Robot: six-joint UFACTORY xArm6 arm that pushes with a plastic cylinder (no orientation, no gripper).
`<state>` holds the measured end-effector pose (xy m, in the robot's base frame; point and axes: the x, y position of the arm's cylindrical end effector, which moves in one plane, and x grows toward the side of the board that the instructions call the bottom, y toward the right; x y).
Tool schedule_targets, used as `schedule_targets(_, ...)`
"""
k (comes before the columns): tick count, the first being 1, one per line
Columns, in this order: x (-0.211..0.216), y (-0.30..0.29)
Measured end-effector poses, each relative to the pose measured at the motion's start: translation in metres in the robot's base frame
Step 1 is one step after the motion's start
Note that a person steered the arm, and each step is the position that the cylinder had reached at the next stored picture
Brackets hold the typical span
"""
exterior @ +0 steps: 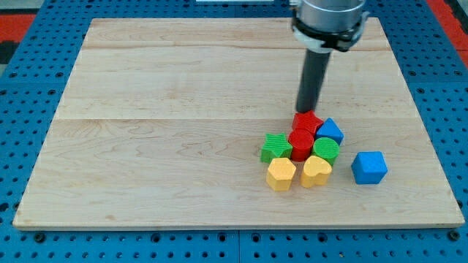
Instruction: Push the group of blocks towards the left side of the board
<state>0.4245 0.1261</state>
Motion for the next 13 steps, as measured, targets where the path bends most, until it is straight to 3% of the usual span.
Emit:
schedule_targets(1, -0.003, 0.068)
schedule_targets(3, 0.091, 0.068)
schedule_targets(6, 0.088, -0.030)
schedule_targets(9, 0.084, 0.105)
schedule_targets(12, 0.024, 0.092)
schedule_targets(13, 0.054, 0.044)
